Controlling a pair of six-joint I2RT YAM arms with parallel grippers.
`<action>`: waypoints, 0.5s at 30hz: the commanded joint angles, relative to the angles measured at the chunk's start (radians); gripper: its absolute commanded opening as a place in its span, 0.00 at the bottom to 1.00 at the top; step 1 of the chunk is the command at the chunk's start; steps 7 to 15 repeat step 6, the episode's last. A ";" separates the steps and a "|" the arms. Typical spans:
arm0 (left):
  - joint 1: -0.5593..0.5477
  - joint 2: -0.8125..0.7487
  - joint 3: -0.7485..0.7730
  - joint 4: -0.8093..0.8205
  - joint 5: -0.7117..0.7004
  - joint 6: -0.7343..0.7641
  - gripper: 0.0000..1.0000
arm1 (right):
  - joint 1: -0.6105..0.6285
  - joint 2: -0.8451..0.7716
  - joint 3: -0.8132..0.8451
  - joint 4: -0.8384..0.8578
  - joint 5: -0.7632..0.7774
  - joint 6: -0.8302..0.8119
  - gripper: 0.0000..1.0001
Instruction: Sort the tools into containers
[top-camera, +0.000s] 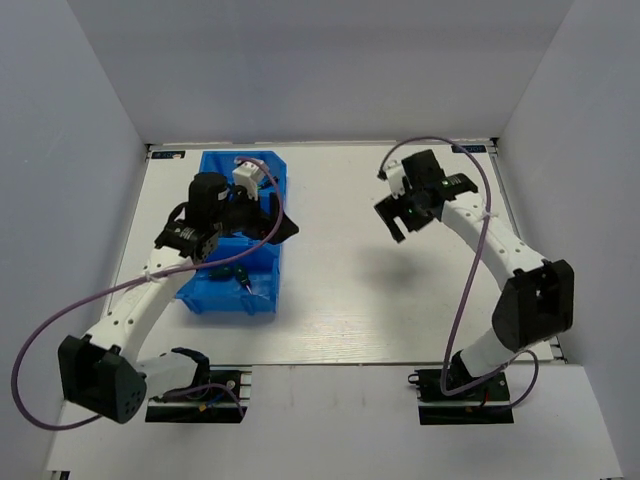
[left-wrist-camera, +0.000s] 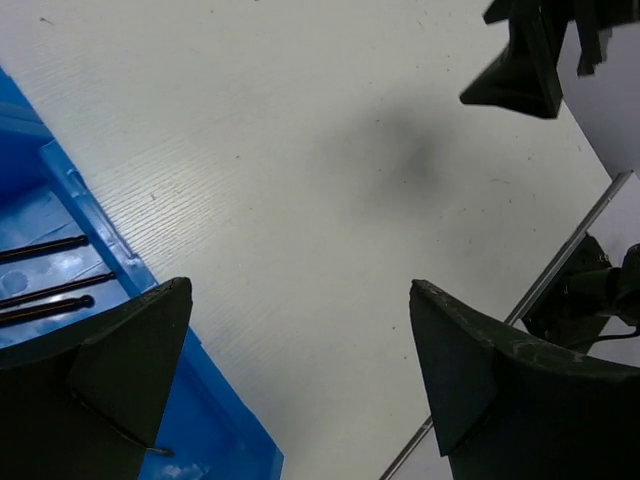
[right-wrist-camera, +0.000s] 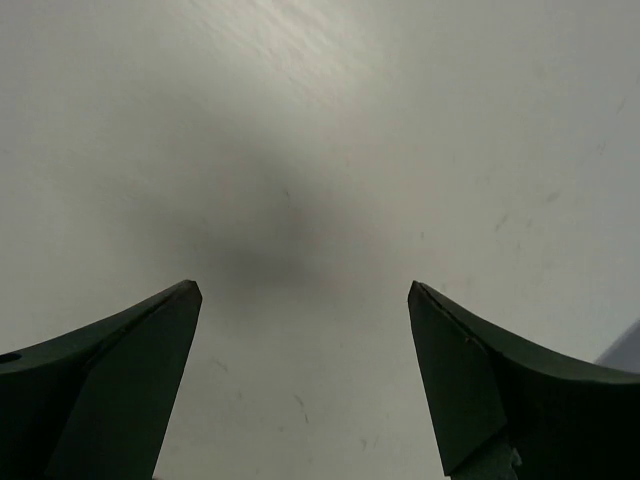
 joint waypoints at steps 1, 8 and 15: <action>-0.027 0.037 0.041 0.044 0.030 0.020 1.00 | -0.016 -0.149 -0.113 -0.028 0.142 -0.003 0.90; -0.093 0.115 0.075 0.080 -0.025 0.020 1.00 | -0.048 -0.309 -0.262 -0.013 0.167 0.020 0.90; -0.093 0.115 0.075 0.080 -0.025 0.020 1.00 | -0.048 -0.309 -0.262 -0.013 0.167 0.020 0.90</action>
